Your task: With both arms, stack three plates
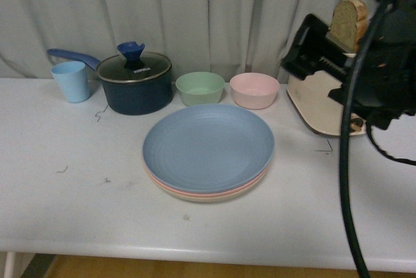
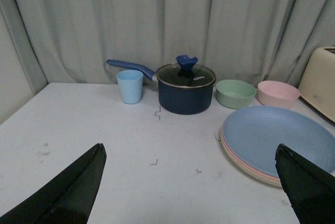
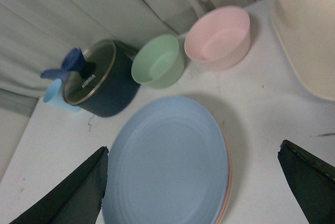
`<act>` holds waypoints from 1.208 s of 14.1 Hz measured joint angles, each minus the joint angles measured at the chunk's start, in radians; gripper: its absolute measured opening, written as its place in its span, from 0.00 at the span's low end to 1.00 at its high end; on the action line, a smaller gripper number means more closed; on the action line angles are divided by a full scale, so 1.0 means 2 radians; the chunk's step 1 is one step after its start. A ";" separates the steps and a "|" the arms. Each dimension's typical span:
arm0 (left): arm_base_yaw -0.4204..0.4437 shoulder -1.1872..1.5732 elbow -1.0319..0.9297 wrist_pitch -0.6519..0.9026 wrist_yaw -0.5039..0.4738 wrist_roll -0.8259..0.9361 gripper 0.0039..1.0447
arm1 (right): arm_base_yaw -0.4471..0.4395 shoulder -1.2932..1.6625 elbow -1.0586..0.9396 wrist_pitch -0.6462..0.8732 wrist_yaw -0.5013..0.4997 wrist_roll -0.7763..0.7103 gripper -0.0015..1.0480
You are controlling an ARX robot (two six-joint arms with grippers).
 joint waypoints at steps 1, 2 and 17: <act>0.000 0.000 0.000 0.000 0.000 0.000 0.94 | -0.013 -0.036 -0.035 0.038 -0.003 -0.016 0.93; 0.000 0.000 0.000 0.000 0.000 0.000 0.94 | -0.020 -0.058 -0.085 0.147 0.066 -0.073 0.84; 0.000 0.000 0.000 0.000 0.000 0.000 0.94 | -0.116 -0.903 -0.440 -0.273 0.059 -0.280 0.02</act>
